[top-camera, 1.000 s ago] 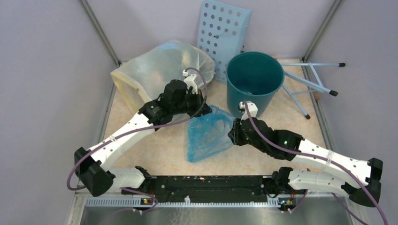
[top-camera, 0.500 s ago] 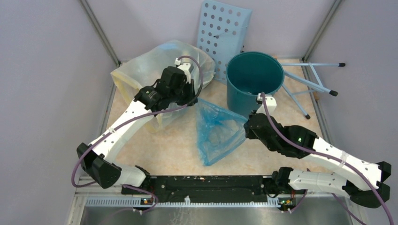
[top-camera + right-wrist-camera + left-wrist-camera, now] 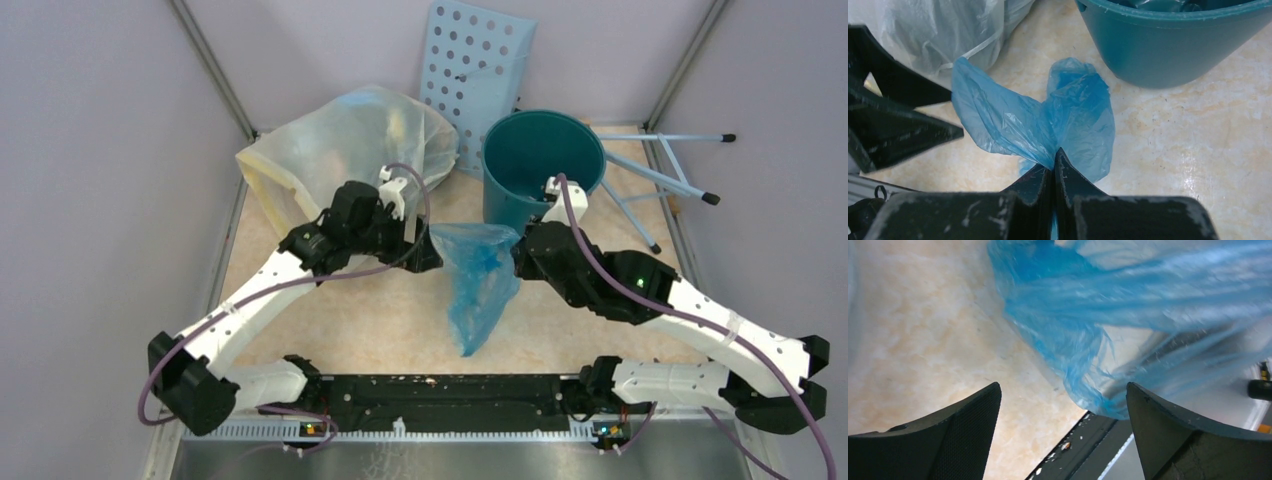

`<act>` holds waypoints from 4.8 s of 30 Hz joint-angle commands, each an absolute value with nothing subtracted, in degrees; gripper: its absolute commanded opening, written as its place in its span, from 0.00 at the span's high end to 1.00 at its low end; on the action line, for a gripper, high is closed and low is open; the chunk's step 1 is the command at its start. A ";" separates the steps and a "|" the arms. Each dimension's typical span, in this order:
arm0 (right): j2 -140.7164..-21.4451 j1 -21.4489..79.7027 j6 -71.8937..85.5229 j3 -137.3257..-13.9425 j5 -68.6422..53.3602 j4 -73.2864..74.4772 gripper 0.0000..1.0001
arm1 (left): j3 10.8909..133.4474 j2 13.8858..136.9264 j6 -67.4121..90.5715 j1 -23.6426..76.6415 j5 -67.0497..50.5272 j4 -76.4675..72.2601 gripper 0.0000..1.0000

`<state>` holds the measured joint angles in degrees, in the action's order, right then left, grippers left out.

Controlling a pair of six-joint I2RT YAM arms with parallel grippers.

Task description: Put the trash bags into the trash bin

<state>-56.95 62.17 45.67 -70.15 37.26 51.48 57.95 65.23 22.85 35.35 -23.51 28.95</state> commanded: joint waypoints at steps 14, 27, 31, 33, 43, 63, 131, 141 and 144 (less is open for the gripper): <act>-53.26 56.93 50.56 -65.81 30.99 49.22 1.00 | 40.01 62.07 33.04 39.97 -28.74 -1.18 0.18; -49.31 56.25 53.32 -66.01 31.18 45.78 1.00 | 32.65 64.14 36.76 44.12 -17.88 -17.79 0.11; -48.64 56.31 54.17 -65.22 30.65 45.65 1.00 | 35.17 69.44 33.58 44.05 -17.08 -21.35 0.09; -48.21 56.26 54.25 -64.93 30.48 45.34 1.00 | 37.38 71.15 31.32 44.03 -16.15 -22.22 0.15; -43.19 56.25 37.31 -62.40 31.52 47.09 0.40 | 67.44 76.94 18.23 43.68 -11.46 14.26 1.00; -56.11 56.31 1.68 -72.97 16.06 40.50 0.13 | 82.05 82.86 17.85 43.68 -25.74 31.97 1.00; -55.61 49.13 17.81 -70.11 28.87 40.82 1.00 | 84.60 77.61 21.73 43.33 -15.83 39.80 1.00; -51.38 49.15 12.55 -68.99 24.92 37.31 0.75 | 94.96 84.35 29.11 41.03 -27.58 43.14 1.00; -50.00 49.13 12.35 -68.12 21.86 36.69 0.49 | 92.03 84.06 32.40 39.56 -29.70 39.34 1.00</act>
<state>-52.01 49.69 14.13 -69.28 25.21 39.03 93.19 84.79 27.18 41.43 -24.88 42.68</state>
